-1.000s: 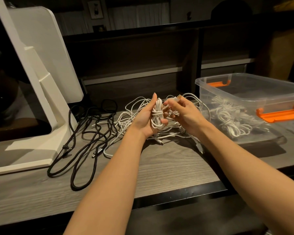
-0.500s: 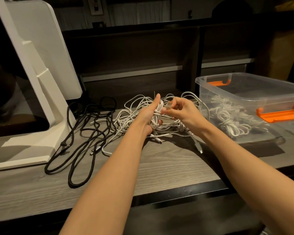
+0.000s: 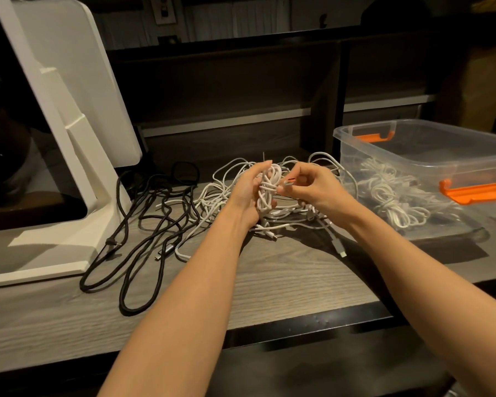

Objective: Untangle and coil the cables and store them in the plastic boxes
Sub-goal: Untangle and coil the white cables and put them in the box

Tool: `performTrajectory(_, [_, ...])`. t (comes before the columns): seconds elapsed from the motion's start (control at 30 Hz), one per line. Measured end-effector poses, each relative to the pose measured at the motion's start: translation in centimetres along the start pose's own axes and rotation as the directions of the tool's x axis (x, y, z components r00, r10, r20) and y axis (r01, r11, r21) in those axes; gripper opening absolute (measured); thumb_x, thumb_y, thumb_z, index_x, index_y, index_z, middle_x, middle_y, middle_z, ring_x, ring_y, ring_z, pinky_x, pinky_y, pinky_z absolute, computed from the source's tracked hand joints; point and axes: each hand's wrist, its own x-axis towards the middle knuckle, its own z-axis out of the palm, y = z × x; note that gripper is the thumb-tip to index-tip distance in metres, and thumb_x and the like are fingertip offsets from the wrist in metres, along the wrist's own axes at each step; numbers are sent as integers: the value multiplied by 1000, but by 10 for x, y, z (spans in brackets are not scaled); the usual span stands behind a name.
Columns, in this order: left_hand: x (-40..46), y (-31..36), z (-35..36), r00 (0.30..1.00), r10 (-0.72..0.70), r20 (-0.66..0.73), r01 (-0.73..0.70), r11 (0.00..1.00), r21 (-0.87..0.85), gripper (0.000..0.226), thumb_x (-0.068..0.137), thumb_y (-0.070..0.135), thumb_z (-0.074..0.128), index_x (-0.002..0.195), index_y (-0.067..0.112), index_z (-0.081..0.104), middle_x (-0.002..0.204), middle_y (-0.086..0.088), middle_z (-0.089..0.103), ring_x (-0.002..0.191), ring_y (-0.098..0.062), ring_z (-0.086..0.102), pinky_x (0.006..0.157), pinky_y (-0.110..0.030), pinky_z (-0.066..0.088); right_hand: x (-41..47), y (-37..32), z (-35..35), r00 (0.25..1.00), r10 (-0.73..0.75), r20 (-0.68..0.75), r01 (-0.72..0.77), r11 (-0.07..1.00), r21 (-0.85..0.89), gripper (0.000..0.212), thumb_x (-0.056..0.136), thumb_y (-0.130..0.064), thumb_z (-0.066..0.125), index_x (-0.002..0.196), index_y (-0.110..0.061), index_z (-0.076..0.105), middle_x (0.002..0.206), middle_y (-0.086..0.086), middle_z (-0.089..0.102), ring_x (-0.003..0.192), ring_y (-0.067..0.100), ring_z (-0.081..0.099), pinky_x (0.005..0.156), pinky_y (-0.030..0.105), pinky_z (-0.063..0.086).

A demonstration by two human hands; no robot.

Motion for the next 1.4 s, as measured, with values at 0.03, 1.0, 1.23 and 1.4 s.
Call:
performTrajectory(0.03, [-1, 0, 0, 1000, 10, 11, -10, 1000, 5, 27, 95, 32, 57, 75, 14, 62, 66, 1, 54, 54, -9, 49, 53, -21, 41, -1, 0, -1, 1000, 4, 24, -4, 1000, 11, 10, 82, -11, 71, 84, -13, 62, 72, -9, 68, 67, 0, 62, 60, 16, 47])
performTrajectory(1.0, [-8, -5, 6, 988, 140, 62, -148, 977, 151, 29, 98, 28, 54, 72, 15, 59, 55, 5, 57, 50, -7, 52, 55, -20, 43, 2, 5, -10, 978, 106, 181, -76, 984, -163, 11, 92, -28, 56, 89, -19, 62, 81, 9, 55, 72, 17, 53, 57, 22, 49])
performTrajectory(1.23, [-4, -6, -1, 953, 194, 234, -271, 891, 364, 15, 88, 24, 66, 79, 13, 72, 97, 0, 73, 109, -19, 61, 107, -38, 39, -3, 9, -17, 984, 105, 145, -68, 968, -241, 14, 92, -30, 57, 89, -17, 62, 81, 12, 56, 69, 19, 53, 53, 18, 49])
performTrajectory(1.4, [-5, -3, -3, 950, 204, 236, -291, 854, 431, 12, 90, 21, 64, 80, 20, 70, 89, 4, 70, 99, -15, 62, 102, -43, 45, -3, 10, -17, 987, 126, 101, -104, 974, -202, 16, 91, -30, 60, 86, -17, 66, 78, 11, 57, 63, 15, 54, 53, 20, 49])
